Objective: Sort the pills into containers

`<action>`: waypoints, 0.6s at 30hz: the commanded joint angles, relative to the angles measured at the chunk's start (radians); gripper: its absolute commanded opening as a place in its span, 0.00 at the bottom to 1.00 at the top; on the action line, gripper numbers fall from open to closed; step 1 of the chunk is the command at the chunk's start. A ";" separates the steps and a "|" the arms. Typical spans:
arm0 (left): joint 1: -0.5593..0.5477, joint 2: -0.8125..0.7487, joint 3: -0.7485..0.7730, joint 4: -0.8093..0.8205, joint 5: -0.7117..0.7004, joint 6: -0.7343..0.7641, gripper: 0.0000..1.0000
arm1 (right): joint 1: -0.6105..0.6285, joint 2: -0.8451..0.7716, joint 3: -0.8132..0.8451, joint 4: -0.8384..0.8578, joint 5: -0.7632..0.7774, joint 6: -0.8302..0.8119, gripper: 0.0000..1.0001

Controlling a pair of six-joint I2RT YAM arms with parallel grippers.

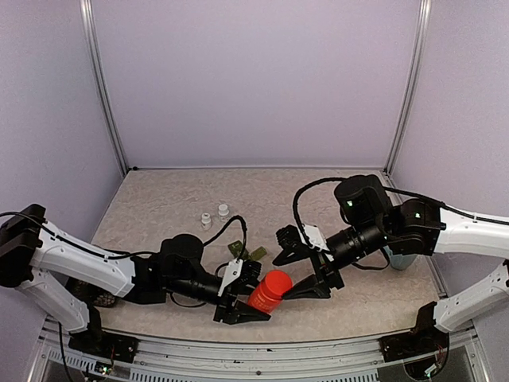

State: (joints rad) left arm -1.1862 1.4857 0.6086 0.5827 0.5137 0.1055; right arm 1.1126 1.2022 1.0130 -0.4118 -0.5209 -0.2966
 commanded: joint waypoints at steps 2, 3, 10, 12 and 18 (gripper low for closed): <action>0.021 -0.017 0.002 0.051 0.044 -0.029 0.36 | 0.014 -0.034 -0.021 0.043 0.034 -0.006 0.72; 0.023 -0.015 0.002 0.055 0.048 -0.036 0.36 | 0.016 -0.036 -0.022 0.048 0.040 -0.006 0.72; 0.028 -0.012 0.002 0.057 0.058 -0.045 0.36 | 0.028 -0.024 -0.024 0.057 0.050 -0.005 0.69; 0.028 -0.010 0.004 0.054 0.057 -0.047 0.36 | 0.029 -0.024 -0.027 0.065 0.050 -0.001 0.68; 0.028 -0.012 0.006 0.046 0.007 -0.052 0.36 | 0.030 -0.016 -0.030 0.064 0.061 0.020 0.61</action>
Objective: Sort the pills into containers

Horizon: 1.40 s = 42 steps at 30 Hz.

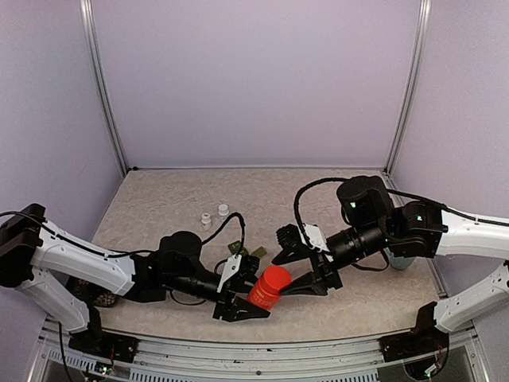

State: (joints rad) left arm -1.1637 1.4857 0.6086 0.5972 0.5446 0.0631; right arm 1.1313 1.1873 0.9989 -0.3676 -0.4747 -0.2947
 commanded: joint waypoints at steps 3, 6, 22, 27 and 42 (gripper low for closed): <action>0.006 -0.022 0.003 0.030 -0.080 -0.015 0.36 | 0.011 0.003 -0.023 0.020 0.018 0.036 0.60; 0.003 -0.031 0.003 0.023 -0.142 -0.019 0.37 | 0.010 0.003 -0.030 0.030 0.025 0.061 0.58; -0.062 -0.081 0.002 -0.010 -0.517 -0.015 0.39 | 0.011 0.015 -0.060 0.073 0.147 0.192 0.44; -0.117 -0.067 0.030 -0.032 -0.720 -0.007 0.39 | 0.012 0.045 -0.056 0.080 0.229 0.282 0.43; -0.258 0.047 0.106 -0.027 -1.185 0.043 0.37 | 0.027 0.085 -0.031 0.077 0.392 0.557 0.43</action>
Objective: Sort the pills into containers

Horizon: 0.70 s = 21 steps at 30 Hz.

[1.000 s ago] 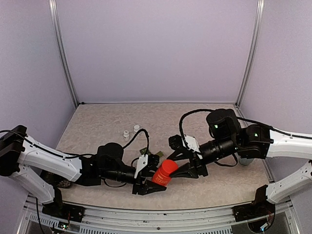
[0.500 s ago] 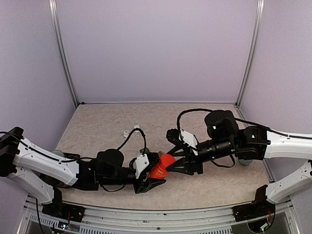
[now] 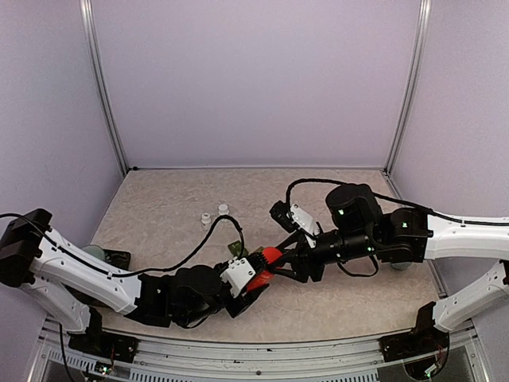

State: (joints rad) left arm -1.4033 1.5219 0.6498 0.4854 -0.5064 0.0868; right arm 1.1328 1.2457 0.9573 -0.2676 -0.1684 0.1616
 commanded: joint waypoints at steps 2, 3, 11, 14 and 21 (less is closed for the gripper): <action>-0.021 0.016 0.069 0.085 -0.139 0.018 0.37 | 0.036 0.033 0.016 -0.021 0.097 0.107 0.49; -0.020 0.017 0.069 0.085 -0.136 0.016 0.37 | 0.043 0.036 0.019 -0.021 0.098 0.102 0.54; -0.016 -0.016 0.039 0.102 -0.099 0.009 0.37 | 0.053 -0.017 0.006 -0.014 0.098 0.027 0.76; -0.006 -0.039 0.019 0.113 -0.072 0.001 0.37 | 0.053 -0.057 0.003 -0.019 0.096 -0.005 0.81; 0.047 -0.151 -0.077 0.173 0.239 0.026 0.38 | 0.053 -0.171 0.003 -0.104 -0.008 -0.196 0.86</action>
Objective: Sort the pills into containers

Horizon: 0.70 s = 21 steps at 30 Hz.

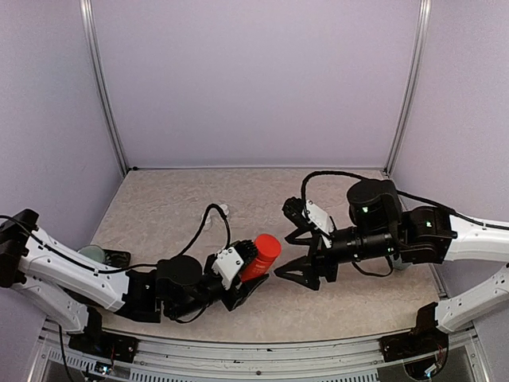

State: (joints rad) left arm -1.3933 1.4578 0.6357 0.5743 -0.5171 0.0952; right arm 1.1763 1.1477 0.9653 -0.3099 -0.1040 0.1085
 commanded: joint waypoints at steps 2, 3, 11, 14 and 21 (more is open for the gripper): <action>0.071 -0.126 -0.092 0.096 0.441 0.027 0.38 | 0.009 -0.108 -0.002 -0.085 -0.119 -0.211 0.87; 0.078 -0.143 -0.096 0.090 0.496 0.028 0.38 | 0.009 -0.122 0.000 -0.089 -0.139 -0.238 0.88; 0.122 -0.136 -0.051 -0.015 0.902 0.055 0.38 | 0.010 -0.127 0.006 -0.033 -0.311 -0.431 0.89; 0.132 -0.119 -0.040 -0.021 0.991 0.041 0.38 | 0.010 -0.083 0.036 -0.038 -0.388 -0.483 0.88; 0.139 -0.068 -0.011 -0.038 1.100 0.020 0.38 | 0.021 -0.006 0.068 -0.017 -0.523 -0.533 0.86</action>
State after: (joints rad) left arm -1.2625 1.3682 0.5846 0.5369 0.4618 0.1303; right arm 1.1786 1.1179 0.9936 -0.3595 -0.5194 -0.3656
